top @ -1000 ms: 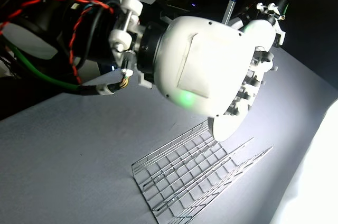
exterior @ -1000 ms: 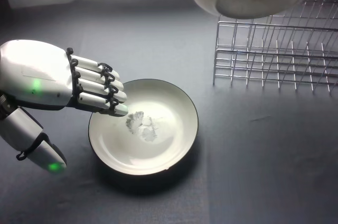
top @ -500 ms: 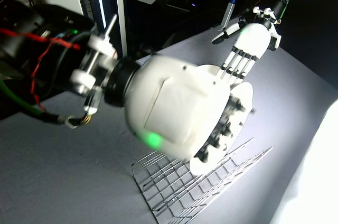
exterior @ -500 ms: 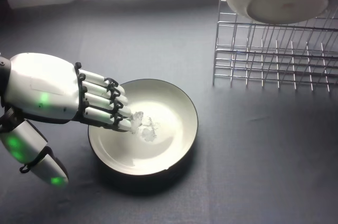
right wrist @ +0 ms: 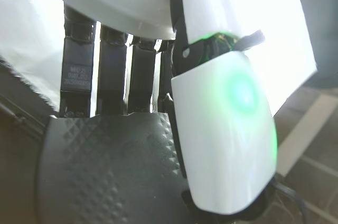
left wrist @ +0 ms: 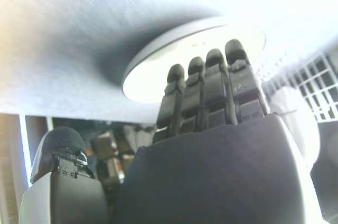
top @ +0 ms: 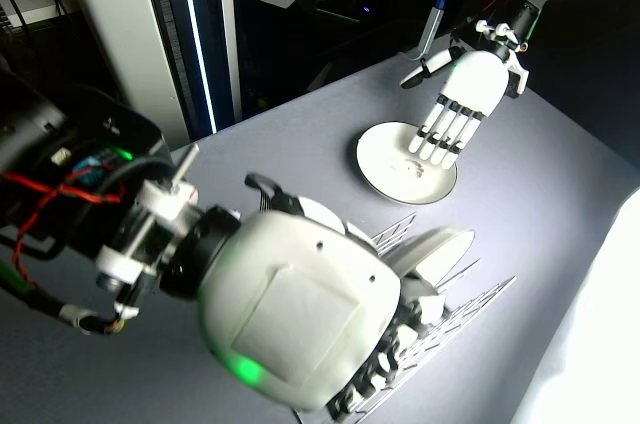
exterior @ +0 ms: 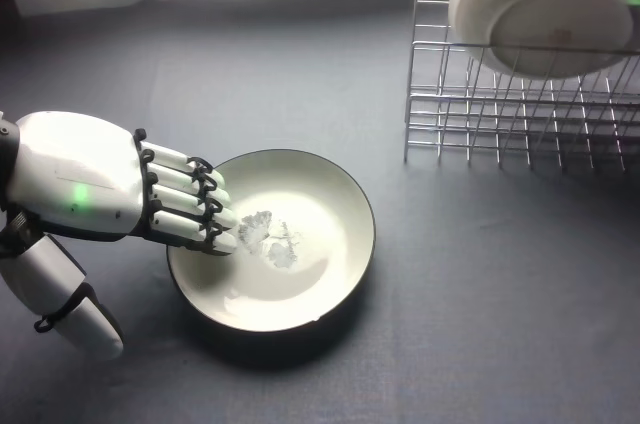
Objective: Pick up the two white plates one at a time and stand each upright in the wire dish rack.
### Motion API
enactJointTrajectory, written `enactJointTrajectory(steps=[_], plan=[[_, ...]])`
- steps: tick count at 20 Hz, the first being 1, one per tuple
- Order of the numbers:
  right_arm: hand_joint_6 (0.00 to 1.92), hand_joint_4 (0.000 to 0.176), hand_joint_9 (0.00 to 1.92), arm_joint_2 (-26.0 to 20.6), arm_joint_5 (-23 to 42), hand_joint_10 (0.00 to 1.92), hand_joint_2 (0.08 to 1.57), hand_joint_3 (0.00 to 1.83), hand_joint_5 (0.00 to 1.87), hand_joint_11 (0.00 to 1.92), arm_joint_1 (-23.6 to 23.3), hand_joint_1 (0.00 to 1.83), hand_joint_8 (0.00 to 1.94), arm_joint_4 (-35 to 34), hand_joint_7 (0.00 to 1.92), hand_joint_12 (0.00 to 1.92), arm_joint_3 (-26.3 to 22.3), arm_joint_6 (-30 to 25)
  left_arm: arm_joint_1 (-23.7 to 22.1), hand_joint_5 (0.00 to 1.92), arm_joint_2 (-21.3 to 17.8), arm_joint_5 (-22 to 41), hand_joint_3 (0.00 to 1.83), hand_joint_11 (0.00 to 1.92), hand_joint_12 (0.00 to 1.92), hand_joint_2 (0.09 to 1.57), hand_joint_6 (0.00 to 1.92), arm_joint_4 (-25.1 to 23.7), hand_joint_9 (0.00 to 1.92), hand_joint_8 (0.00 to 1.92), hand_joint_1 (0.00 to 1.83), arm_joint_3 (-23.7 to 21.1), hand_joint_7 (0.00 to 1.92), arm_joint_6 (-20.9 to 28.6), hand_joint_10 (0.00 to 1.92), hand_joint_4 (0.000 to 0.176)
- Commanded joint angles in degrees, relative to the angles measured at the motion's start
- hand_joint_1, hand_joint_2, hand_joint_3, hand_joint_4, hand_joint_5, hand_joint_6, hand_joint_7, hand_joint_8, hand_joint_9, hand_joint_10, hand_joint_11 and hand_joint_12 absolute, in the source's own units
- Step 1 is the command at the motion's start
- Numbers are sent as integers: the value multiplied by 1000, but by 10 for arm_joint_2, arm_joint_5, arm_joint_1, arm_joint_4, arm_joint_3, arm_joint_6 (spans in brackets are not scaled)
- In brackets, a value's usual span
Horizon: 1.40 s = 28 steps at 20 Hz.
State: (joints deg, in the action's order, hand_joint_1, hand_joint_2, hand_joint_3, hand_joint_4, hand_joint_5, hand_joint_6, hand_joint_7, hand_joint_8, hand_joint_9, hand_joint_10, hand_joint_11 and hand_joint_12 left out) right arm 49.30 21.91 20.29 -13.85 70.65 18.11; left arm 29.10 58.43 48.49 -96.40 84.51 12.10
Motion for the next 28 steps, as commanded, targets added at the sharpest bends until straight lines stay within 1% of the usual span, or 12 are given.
enactJointTrajectory(steps=[1,5,6,9,10,11,13,15,19,21,24,28], plan=[[1040,0,991,-3,87,1144,1104,0,914,868,-2,1380,892,-4,986,1316,8,-5,-2,79,-1,14,0,0,153,994,1,35,38,2,0,4,52,2,2,0],[1044,0,964,7,95,1166,1107,0,919,826,27,1379,900,12,982,1297,25,-5,-5,65,0,13,0,0,145,999,1,35,27,0,0,14,38,2,1,0],[1203,0,808,8,99,1259,1164,3,749,797,41,1477,1046,16,830,1659,25,-4,-7,65,1,13,0,0,114,1000,1,35,24,1,0,19,40,2,1,0],[1288,0,751,8,107,1342,1192,1,696,744,54,1472,1098,32,781,1740,25,-4,-8,69,1,13,1,0,127,1011,0,35,26,0,0,21,45,3,0,0],[1387,0,761,8,107,1451,1216,3,680,552,55,1367,1184,36,758,1506,25,-4,-7,78,1,13,0,0,182,1011,0,35,42,0,0,21,54,3,1,0],[1309,0,681,8,107,886,1222,0,748,479,55,1171,666,37,709,1402,25,-4,-6,80,1,13,0,0,173,1007,0,35,41,1,0,21,51,3,0,0],[315,0,699,8,111,404,1123,0,651,380,52,1247,142,40,758,1319,25,-4,-2,72,2,13,0,0,138,1005,0,35,29,2,0,21,46,3,1,0],[56,0,697,8,111,216,1103,0,658,301,43,1216,15,49,731,1301,23,-4,2,76,2,13,0,0,119,1000,2,35,29,2,0,21,48,4,2,0],[0,0,531,6,111,66,1044,0,500,24,11,982,0,75,546,1282,2,-5,12,74,2,13,0,0,139,1004,0,35,30,0,0,20,47,5,1,0],[0,0,332,0,111,5,1096,9,312,0,-6,796,0,91,330,1058,-23,-5,16,87,3,13,1,0,213,1005,2,35,53,2,0,20,61,5,4,0],[0,0,5,-8,112,0,1079,0,8,0,-30,645,0,131,5,55,-69,-5,29,78,5,13,0,0,154,991,3,35,33,3,0,19,45,6,5,0],[0,0,0,-8,134,0,900,0,0,0,-34,549,0,241,0,0,-105,-5,54,92,12,22,1,0,178,1002,2,36,52,3,0,19,65,15,3,0]])
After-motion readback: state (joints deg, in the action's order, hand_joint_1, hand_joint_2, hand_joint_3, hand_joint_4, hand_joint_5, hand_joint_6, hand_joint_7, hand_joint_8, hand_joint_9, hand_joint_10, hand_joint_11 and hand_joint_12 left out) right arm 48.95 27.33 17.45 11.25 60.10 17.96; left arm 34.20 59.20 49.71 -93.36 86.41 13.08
